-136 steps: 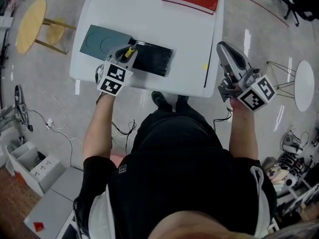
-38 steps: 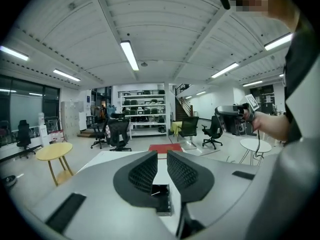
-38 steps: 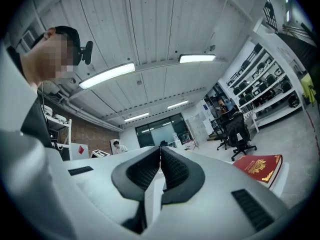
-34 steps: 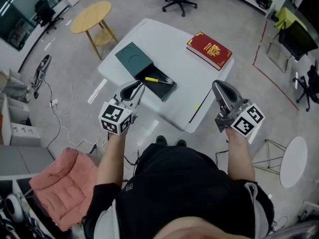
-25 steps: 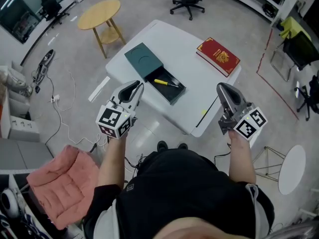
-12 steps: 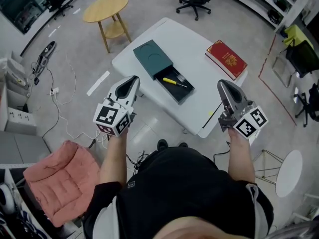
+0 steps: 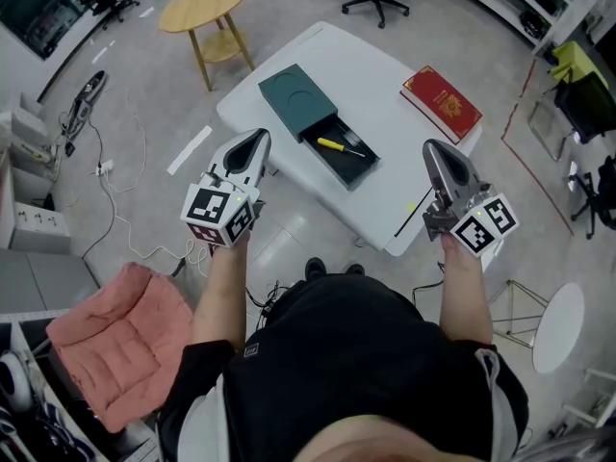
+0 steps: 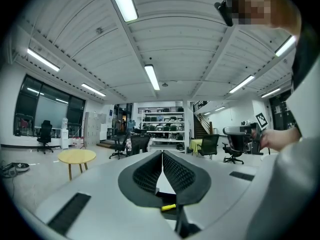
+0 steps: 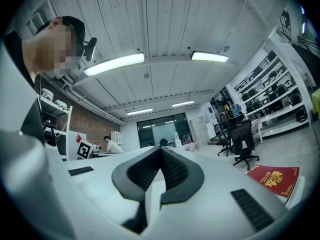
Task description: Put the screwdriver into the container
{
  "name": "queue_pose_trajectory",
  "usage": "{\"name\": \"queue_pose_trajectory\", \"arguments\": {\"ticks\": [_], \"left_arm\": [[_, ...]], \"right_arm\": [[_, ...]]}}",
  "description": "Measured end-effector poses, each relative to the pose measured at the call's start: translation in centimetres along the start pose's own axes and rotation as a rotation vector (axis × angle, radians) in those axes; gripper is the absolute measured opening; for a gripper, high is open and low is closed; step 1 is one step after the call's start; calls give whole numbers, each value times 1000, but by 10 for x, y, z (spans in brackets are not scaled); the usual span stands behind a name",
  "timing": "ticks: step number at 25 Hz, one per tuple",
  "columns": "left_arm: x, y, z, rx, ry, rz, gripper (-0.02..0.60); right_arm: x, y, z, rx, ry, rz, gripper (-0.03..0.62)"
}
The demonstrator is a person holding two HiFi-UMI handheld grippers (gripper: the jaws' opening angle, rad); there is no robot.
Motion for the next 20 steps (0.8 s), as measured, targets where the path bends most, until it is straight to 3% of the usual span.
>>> {"name": "queue_pose_trajectory", "arguments": {"ticks": [20], "left_arm": [[6, 6, -6, -21, -12, 9, 21]], "right_arm": [[3, -3, -5, -14, -22, -11, 29]]}}
Point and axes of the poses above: the fingertips, and each gripper's own axes: y forward along the fingers, x to its right, z out of its top, the point moved 4 cm from there along -y, backward along the fingers, and after that the axes turned 4 degrees about z, right-handed, at the moved point
